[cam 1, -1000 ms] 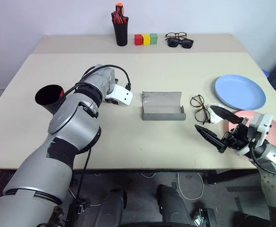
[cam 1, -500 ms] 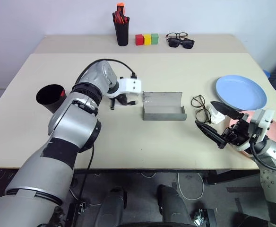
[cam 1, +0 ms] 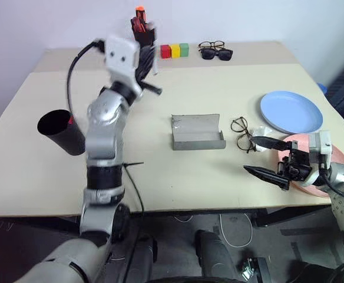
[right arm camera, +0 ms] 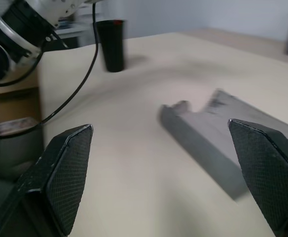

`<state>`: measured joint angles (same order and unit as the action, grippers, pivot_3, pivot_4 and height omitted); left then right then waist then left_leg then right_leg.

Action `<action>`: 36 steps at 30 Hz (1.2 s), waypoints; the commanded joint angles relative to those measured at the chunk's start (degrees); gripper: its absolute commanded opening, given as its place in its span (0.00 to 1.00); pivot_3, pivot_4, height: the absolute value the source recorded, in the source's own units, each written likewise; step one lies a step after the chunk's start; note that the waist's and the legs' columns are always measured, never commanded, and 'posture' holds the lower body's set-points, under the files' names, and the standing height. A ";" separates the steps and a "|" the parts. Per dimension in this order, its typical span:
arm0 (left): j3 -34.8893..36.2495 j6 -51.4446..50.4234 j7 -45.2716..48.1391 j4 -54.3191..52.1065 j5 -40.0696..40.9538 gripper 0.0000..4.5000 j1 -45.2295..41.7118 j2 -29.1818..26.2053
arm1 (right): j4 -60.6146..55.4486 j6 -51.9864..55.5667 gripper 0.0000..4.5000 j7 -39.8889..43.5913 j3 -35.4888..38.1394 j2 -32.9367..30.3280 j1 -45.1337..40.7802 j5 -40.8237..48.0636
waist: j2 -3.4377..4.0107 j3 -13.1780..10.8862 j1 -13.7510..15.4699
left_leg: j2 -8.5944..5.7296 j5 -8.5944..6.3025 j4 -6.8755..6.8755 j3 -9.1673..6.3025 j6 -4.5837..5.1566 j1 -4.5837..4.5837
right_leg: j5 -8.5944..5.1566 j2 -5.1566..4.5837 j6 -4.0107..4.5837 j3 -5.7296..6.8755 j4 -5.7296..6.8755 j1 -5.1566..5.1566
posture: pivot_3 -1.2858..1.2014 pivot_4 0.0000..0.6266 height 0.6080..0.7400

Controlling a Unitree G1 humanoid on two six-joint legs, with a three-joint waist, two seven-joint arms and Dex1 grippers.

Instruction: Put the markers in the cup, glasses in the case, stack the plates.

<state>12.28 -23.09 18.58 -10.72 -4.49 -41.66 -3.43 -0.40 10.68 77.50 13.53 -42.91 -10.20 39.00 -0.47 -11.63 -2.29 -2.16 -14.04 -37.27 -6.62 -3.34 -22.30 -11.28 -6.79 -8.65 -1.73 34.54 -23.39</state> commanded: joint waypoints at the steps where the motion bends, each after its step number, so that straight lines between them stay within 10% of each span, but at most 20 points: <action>1: 1.55 -2.29 -7.56 -11.96 -3.29 0.01 3.31 -1.64 | 1.79 -1.21 1.00 3.86 -1.62 -0.08 -4.84 -0.37 | -0.01 0.01 0.09 | 0.00 0.00 -0.04 0.01 0.00 0.03 | 0.00 0.00 -0.02 0.00 -0.06 0.08 | 0.52 0.24 1.00; 36: 6.56 -8.92 -22.67 -19.71 -2.63 0.01 27.79 -5.09 | 14.87 -6.20 1.00 6.48 -6.28 7.63 -18.47 -6.23 | -0.03 0.04 1.32 | 0.00 -0.01 0.10 -0.01 -0.02 0.09 | 0.05 0.00 0.10 0.05 -0.21 0.14 | 0.52 0.24 1.00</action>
<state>19.59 -34.64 -3.65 -30.12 -6.99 -13.98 -8.48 16.16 4.68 84.13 5.92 -34.79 -27.79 32.21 -0.50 -11.59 -0.98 -2.16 -14.05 -37.16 -6.63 -3.36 -22.21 -11.24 -6.79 -8.55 -1.68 34.32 -23.26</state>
